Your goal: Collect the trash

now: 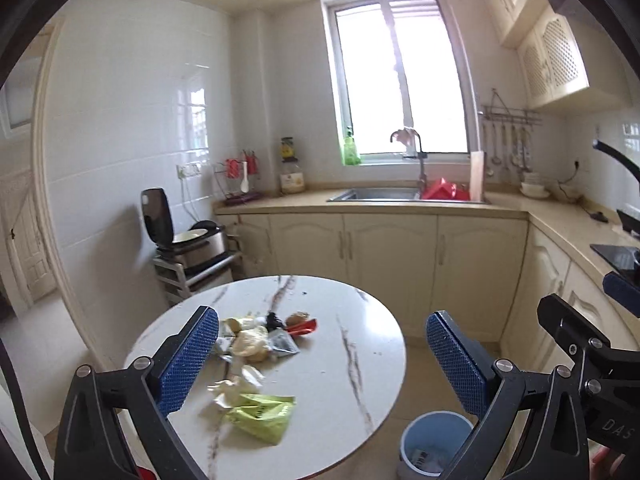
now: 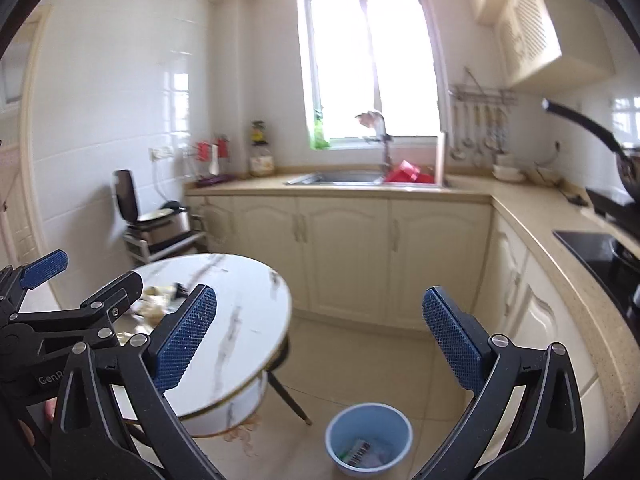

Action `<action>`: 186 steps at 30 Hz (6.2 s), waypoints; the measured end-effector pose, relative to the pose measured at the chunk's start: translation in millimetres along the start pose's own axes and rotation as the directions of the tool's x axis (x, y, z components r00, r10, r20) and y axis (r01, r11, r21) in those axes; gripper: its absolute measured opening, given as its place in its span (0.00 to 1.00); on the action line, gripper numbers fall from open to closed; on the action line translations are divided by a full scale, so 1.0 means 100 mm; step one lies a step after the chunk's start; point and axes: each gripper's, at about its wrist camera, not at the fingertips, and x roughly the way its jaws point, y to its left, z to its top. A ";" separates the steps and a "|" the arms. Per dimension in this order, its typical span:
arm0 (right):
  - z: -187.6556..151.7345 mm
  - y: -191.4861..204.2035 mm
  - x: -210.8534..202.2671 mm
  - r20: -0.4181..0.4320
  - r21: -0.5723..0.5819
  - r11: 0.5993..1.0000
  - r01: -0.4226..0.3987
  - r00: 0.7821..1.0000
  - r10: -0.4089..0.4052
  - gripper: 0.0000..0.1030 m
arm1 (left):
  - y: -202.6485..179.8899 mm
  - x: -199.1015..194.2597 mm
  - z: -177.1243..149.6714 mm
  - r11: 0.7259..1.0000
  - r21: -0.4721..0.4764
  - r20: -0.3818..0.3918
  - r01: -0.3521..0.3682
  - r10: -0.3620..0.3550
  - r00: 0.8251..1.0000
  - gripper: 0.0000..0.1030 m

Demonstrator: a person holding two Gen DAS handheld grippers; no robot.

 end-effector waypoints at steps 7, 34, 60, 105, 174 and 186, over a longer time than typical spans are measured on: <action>0.14 0.80 -0.25 0.052 -0.094 0.986 -0.138 0.988 0.144 1.00 | 0.75 -1.44 -0.66 0.986 -0.078 0.079 -0.151 0.157 0.985 0.99; -0.38 1.38 0.69 -0.141 -0.145 0.968 -0.203 0.973 0.183 1.00 | 0.94 -0.62 -1.24 0.959 -0.179 -0.192 -0.220 0.185 0.964 0.99; -1.00 1.00 1.83 -0.409 -0.014 0.972 -0.234 0.888 0.208 1.00 | 0.93 1.27 -1.65 0.981 -0.191 -0.510 0.036 -0.131 0.850 0.04; -1.21 2.40 2.54 -0.580 0.058 0.862 -0.503 0.686 0.439 0.26 | 2.50 0.86 -1.66 0.894 -0.445 -0.455 -0.056 -0.172 0.874 0.36; -2.12 -2.25 2.37 -0.561 0.433 0.883 0.180 0.821 0.108 0.68 | -2.34 2.51 -0.99 0.885 0.031 -0.622 0.465 -0.347 0.702 0.61; -0.83 -1.44 1.07 -0.303 0.294 0.955 0.039 0.951 0.055 0.92 | -1.30 0.66 -0.11 0.949 0.126 -0.250 0.288 -0.250 0.935 0.99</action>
